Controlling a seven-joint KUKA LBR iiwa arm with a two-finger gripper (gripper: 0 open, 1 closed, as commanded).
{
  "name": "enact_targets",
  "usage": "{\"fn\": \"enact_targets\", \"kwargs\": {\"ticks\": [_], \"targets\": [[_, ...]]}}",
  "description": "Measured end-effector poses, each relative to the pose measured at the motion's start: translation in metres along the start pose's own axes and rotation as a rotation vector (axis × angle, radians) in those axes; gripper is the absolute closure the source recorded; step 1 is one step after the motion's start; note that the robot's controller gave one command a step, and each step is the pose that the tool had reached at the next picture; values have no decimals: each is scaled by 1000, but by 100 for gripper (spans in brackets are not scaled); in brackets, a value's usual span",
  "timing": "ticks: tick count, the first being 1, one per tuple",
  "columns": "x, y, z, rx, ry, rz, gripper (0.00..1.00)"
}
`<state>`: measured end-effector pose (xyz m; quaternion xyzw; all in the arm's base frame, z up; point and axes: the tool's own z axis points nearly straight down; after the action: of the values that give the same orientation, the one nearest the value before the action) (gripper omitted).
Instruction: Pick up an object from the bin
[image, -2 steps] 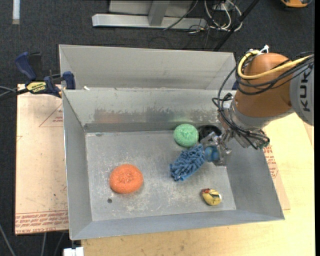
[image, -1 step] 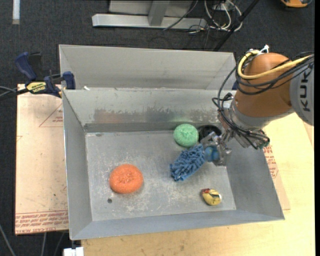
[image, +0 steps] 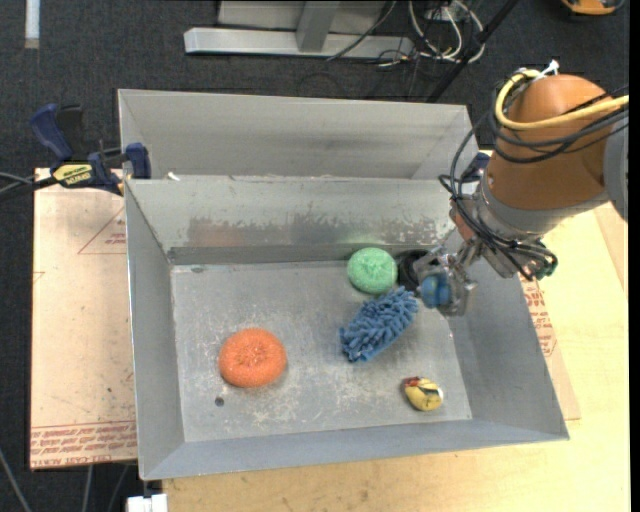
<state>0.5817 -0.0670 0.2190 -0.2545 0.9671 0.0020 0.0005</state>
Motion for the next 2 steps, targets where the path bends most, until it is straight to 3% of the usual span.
{"fn": "enact_targets", "kwargs": {"ticks": [1, 2], "targets": [[19, -1, -57, 5, -9, 32, 100], [19, -1, -57, 5, -9, 32, 100]]}}
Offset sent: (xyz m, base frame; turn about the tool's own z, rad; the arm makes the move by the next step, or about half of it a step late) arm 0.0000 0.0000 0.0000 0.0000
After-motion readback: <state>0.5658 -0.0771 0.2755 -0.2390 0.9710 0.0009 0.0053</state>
